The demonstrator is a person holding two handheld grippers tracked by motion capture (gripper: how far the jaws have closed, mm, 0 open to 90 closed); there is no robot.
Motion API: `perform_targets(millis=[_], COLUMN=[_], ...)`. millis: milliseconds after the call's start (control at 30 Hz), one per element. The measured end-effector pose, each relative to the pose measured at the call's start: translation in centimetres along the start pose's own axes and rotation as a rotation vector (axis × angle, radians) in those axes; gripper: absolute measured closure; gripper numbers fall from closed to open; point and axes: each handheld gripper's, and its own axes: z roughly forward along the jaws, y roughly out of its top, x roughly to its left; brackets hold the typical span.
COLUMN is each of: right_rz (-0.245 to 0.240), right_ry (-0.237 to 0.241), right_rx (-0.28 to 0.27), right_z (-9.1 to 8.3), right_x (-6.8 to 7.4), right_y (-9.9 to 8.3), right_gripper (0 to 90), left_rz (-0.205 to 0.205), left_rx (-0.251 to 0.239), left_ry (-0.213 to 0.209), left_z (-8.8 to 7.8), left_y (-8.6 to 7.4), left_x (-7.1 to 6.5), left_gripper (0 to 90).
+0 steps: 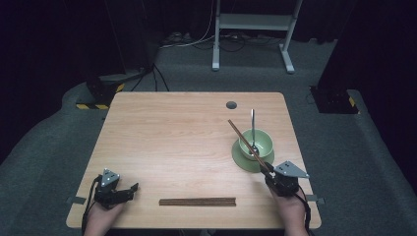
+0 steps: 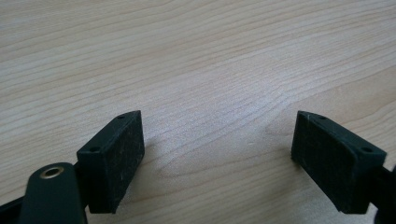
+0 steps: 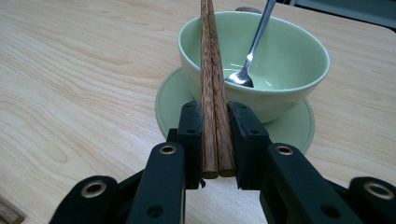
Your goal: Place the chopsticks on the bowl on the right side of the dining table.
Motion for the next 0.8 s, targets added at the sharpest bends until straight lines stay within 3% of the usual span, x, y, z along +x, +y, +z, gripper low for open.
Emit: perform_targets(millis=[467,800], right_rz=[0.008,0.023], right_ry=[0.020,-0.006], right_rx=[0.004,0.008], right_z=[-0.10,-0.06], right_x=[-0.07,-0.15], right_y=[-0.18,-0.18], right_gripper=[75.4,64.9], left_rz=[0.000,0.011], left_rx=[0.000,-0.001], left_ry=[0.001,-0.002], left_z=[-0.01,-0.05], left_y=[0.00,-0.04], left_x=[-0.02,-0.09], left_gripper=[17.4,17.2])
